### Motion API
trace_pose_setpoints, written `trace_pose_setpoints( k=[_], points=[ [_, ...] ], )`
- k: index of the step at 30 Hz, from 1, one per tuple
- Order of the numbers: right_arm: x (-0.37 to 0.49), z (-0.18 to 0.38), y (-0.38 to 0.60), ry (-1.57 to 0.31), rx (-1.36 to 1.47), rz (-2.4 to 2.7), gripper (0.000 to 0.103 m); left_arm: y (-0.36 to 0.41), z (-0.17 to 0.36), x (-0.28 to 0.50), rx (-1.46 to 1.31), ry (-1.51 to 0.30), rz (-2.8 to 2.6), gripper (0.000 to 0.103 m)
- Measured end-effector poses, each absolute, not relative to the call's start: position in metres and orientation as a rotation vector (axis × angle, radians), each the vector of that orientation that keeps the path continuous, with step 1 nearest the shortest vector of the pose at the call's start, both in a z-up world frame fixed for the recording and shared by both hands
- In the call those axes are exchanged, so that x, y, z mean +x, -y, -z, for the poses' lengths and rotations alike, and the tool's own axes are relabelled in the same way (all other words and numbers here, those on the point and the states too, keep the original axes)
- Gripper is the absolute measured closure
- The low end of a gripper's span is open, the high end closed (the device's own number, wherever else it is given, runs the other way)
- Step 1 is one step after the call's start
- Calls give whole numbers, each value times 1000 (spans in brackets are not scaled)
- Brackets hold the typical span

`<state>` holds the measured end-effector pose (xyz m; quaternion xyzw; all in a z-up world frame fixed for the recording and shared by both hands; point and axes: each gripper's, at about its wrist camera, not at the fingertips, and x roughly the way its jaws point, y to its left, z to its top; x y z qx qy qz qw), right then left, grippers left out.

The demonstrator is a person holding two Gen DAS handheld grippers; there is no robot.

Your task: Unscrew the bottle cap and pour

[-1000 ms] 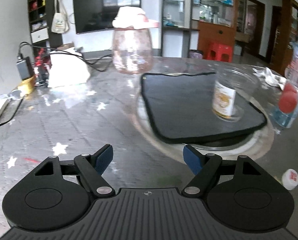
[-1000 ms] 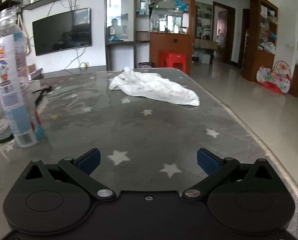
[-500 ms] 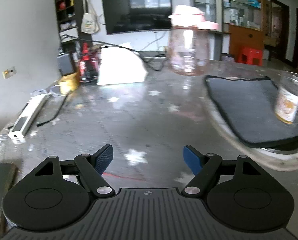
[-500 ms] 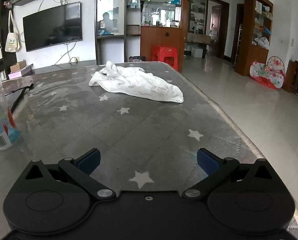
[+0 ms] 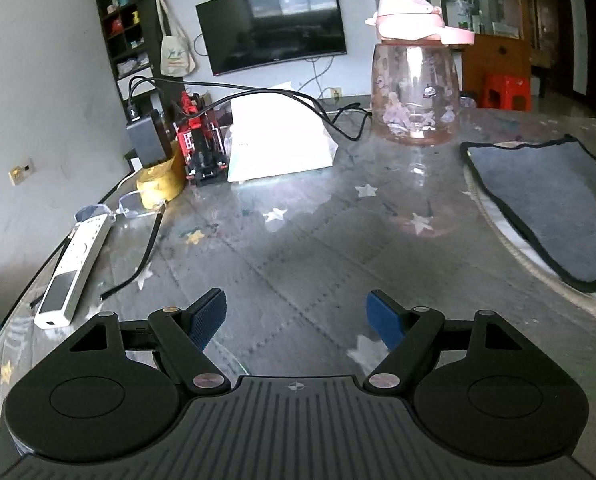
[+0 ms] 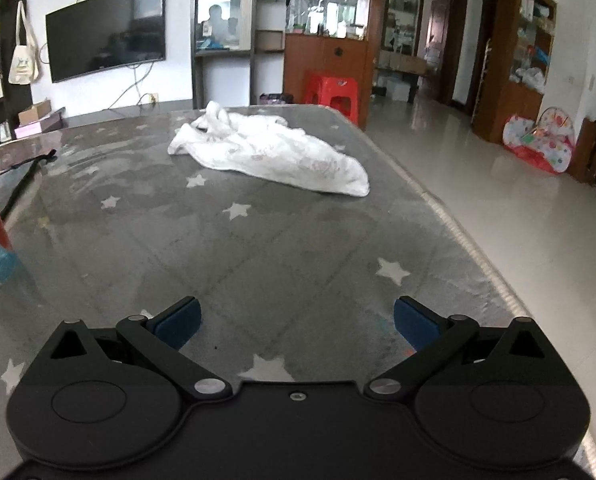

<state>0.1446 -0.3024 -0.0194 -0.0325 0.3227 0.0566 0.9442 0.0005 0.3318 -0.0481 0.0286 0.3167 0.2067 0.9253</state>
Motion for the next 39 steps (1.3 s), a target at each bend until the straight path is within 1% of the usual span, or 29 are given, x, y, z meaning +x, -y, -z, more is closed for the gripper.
trace_pose_setpoints(
  k=[12,16,18,24,27,39],
  points=[
    [149,22,307,-672,-34,-130,0,-356,53,7,-33,-638,-356,24],
    [147,22,302,-670,-36,-129,0,-363,55,8,-67,-646,-346,20],
    [147,23,301,-670,-35,-130,0,-369,54,9,-94,-654,-351,13],
    [148,23,302,-670,-35,-130,0,-370,55,10,-99,-657,-341,10],
    [148,23,302,-670,-34,-130,0,-371,57,12,-101,-675,-369,0],
    [149,23,304,-671,-32,-130,0,-375,57,10,-114,-672,-364,0]
  ],
)
